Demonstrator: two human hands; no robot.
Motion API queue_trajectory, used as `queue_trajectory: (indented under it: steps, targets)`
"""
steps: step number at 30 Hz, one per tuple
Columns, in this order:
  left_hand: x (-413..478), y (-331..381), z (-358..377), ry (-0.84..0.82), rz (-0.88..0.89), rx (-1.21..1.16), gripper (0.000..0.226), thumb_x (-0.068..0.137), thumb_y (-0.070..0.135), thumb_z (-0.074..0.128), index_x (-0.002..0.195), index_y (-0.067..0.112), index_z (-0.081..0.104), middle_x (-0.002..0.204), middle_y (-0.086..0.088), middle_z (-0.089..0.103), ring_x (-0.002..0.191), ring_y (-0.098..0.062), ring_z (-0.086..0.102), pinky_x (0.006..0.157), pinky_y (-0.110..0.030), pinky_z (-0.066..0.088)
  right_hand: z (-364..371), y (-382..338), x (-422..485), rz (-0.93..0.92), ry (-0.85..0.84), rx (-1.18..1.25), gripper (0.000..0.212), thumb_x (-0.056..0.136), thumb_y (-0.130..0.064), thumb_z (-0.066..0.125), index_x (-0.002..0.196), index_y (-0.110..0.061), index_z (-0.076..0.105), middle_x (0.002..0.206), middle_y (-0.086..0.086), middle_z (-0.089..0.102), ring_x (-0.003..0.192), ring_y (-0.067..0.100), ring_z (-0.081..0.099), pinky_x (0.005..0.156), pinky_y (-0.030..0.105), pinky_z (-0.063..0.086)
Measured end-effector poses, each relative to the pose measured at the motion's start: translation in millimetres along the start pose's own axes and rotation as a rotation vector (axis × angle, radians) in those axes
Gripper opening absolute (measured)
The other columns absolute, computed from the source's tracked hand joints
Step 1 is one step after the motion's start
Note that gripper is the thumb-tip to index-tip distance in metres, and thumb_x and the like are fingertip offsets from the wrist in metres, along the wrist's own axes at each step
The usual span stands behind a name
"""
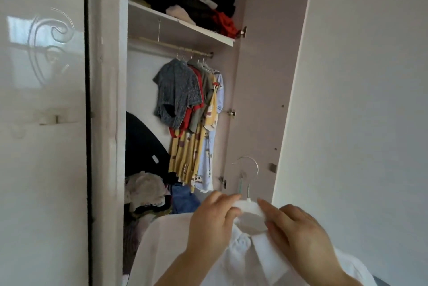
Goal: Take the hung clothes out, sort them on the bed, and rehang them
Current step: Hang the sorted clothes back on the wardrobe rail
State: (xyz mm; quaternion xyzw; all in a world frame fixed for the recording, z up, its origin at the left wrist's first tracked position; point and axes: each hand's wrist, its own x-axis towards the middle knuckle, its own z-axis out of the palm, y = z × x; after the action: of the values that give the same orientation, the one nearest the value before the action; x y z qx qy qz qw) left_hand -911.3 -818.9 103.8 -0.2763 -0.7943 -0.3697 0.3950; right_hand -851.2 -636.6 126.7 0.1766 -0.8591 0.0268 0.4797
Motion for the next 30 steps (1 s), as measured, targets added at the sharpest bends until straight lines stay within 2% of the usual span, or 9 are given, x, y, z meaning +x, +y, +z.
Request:
queue_trajectory:
  steps: [2, 5, 8, 11, 15, 20, 23, 26, 30]
  targets:
    - [30, -29, 12, 0.007, -0.016, 0.005, 0.028, 0.083, 0.037, 0.046, 0.102, 0.031, 0.066, 0.087, 0.013, 0.059, 0.078, 0.000, 0.053, 0.062, -0.009, 0.038, 31, 15, 28, 0.010, -0.007, 0.027, 0.031, 0.093, -0.041, 0.035, 0.119, -0.034, 0.051, 0.068, -0.006, 0.057, 0.056, 0.015, 0.058, 0.049, 0.020, 0.046]
    - [72, -67, 29, 0.024, -0.053, 0.014, 0.031, 0.083, 0.041, 0.045, 0.105, 0.033, 0.065, 0.090, 0.014, 0.060, 0.078, 0.000, 0.054, 0.060, -0.016, 0.046, 79, 35, 67, 0.036, -0.039, 0.067, 0.038, 0.082, -0.037, 0.043, 0.120, -0.035, 0.050, 0.070, -0.007, 0.057, 0.056, 0.015, 0.058, 0.048, 0.018, 0.043]
    - [105, -106, 49, 0.057, -0.089, 0.042, 0.033, 0.083, 0.043, 0.044, 0.105, 0.032, 0.066, 0.091, 0.014, 0.058, 0.080, -0.002, 0.053, 0.057, -0.016, 0.044, 129, 56, 100, 0.049, -0.069, 0.099, 0.039, 0.083, -0.039, 0.042, 0.121, -0.038, 0.049, 0.073, -0.009, 0.056, 0.060, 0.012, 0.058, 0.048, 0.016, 0.041]
    - [138, -149, 70, 0.098, -0.102, 0.115, 0.033, 0.082, 0.046, 0.048, 0.107, 0.033, 0.066, 0.094, 0.017, 0.055, 0.081, 0.001, 0.051, 0.063, -0.006, 0.036, 184, 79, 135, 0.018, -0.066, 0.158, 0.037, 0.086, -0.041, 0.041, 0.122, -0.037, 0.049, 0.074, -0.009, 0.055, 0.060, 0.011, 0.058, 0.045, 0.016, 0.041]
    - [183, -208, 99, 0.118, -0.117, 0.235, 0.042, 0.085, 0.050, 0.046, 0.113, 0.026, 0.067, 0.104, 0.009, 0.060, 0.087, 0.002, 0.050, 0.071, -0.012, 0.037, 255, 112, 187, -0.051, -0.067, 0.197, 0.039, 0.085, -0.040, 0.041, 0.120, -0.036, 0.057, 0.078, -0.012, 0.055, 0.060, 0.005, 0.055, 0.039, 0.015, 0.034]
    - [249, -270, 118, 0.111, -0.198, 0.336, 0.038, 0.094, 0.038, 0.048, 0.131, 0.030, 0.053, 0.121, 0.009, 0.054, 0.098, 0.002, 0.047, 0.081, -0.008, 0.033, 331, 149, 269, -0.144, -0.054, 0.288, 0.038, 0.086, -0.039, 0.041, 0.121, -0.034, 0.053, 0.076, -0.011, 0.056, 0.061, 0.007, 0.057, 0.042, 0.012, 0.026]
    - [289, -303, 118, 0.135, -0.212, 0.410, 0.043, 0.095, 0.044, 0.044, 0.135, 0.030, 0.047, 0.122, 0.008, 0.056, 0.106, -0.004, 0.051, 0.092, -0.016, 0.033, 368, 162, 324, -0.196, -0.005, 0.324, 0.040, 0.085, -0.037, 0.041, 0.121, -0.031, 0.058, 0.076, -0.009, 0.056, 0.060, 0.011, 0.058, 0.039, 0.016, 0.032]
    - [324, -340, 113, 0.191, -0.211, 0.466, 0.051, 0.090, 0.049, 0.041, 0.136, 0.027, 0.046, 0.121, 0.002, 0.059, 0.107, -0.013, 0.055, 0.092, -0.020, 0.035, 400, 163, 373, -0.227, 0.032, 0.319, 0.041, 0.084, -0.036, 0.042, 0.119, -0.029, 0.062, 0.075, -0.007, 0.057, 0.061, 0.014, 0.060, 0.037, 0.021, 0.037]
    - [367, -392, 105, 0.212, -0.246, 0.553, 0.051, 0.094, 0.037, 0.046, 0.142, 0.025, 0.035, 0.133, -0.002, 0.052, 0.119, -0.018, 0.048, 0.098, -0.018, 0.026, 444, 164, 434, -0.198, 0.048, 0.355, 0.041, 0.082, -0.023, 0.067, 0.122, -0.029, 0.062, 0.084, -0.003, 0.062, 0.070, 0.021, 0.064, 0.042, 0.027, 0.042]
